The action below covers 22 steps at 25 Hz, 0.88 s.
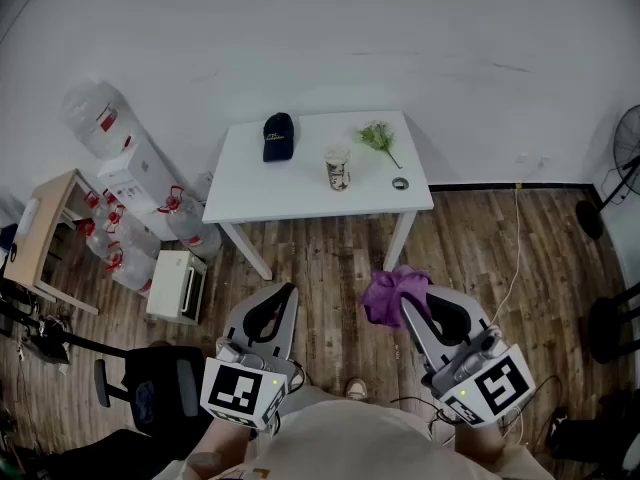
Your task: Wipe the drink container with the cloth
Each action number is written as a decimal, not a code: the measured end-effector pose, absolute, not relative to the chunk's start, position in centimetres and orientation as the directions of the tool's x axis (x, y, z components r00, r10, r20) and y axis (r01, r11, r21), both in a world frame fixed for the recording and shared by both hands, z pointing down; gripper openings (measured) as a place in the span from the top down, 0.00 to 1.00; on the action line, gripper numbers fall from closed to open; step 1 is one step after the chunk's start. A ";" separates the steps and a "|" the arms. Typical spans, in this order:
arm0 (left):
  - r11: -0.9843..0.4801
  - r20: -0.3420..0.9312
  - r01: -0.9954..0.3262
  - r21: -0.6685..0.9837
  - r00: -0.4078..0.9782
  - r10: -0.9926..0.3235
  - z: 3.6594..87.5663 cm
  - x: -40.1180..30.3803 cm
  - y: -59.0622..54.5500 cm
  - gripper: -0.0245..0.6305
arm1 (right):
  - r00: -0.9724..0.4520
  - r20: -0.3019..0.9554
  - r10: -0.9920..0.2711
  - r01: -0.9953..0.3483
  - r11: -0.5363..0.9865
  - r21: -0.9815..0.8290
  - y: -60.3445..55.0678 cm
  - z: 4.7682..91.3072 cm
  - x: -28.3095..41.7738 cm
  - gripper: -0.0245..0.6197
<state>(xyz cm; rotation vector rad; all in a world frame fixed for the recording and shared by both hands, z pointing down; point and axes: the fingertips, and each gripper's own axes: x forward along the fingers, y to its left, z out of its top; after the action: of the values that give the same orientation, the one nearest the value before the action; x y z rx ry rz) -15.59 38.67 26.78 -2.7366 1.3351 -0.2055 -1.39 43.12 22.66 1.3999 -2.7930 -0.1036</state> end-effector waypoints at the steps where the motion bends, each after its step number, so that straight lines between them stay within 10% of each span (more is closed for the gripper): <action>1: -0.616 0.081 -0.775 -0.141 0.611 -0.787 26.8 -15.5 38.8 0.93 | -0.591 -0.020 -0.806 -0.806 0.589 0.059 43.2 22.6 -1.2 0.87; 22: -0.640 0.117 -0.757 -0.134 0.629 -0.769 27.9 -12.7 40.8 0.93 | -0.563 -0.005 -0.826 -0.826 0.563 0.005 44.9 23.9 1.5 0.87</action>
<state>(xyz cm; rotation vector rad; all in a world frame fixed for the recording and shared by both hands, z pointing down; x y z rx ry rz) -12.66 40.81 27.93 -2.7699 1.2990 -0.2518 1.48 44.87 23.88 1.4691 -2.7791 -0.0104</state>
